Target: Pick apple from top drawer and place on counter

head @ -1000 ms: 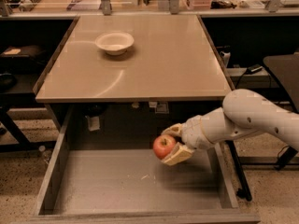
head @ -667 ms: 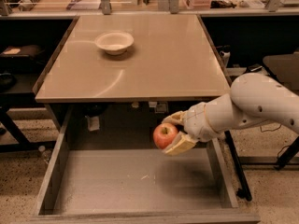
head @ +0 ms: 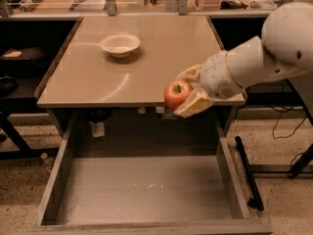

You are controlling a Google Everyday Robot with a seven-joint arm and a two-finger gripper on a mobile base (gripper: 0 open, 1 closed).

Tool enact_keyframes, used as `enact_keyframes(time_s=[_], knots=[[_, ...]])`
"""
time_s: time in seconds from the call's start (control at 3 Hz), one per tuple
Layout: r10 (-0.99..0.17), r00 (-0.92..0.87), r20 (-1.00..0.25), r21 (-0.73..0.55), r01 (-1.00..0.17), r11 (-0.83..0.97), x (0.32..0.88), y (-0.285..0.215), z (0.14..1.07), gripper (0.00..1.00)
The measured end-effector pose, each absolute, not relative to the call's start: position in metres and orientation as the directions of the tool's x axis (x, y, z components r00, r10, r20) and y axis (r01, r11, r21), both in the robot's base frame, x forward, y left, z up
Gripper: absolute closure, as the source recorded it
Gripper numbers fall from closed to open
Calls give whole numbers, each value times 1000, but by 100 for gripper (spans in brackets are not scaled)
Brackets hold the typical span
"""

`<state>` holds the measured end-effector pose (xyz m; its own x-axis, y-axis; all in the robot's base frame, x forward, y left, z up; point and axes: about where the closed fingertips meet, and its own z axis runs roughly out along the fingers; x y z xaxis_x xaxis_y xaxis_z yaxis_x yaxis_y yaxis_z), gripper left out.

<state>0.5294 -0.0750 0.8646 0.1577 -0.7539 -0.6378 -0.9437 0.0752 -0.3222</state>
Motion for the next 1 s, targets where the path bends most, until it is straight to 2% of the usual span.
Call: enact_keyframes(time_s=[0.67,1.0], knots=[[-743,170,-648,-346,-934,87,538,-75,882,100],[-735,168,-657,-346,-933,95,563,-94,889,100]])
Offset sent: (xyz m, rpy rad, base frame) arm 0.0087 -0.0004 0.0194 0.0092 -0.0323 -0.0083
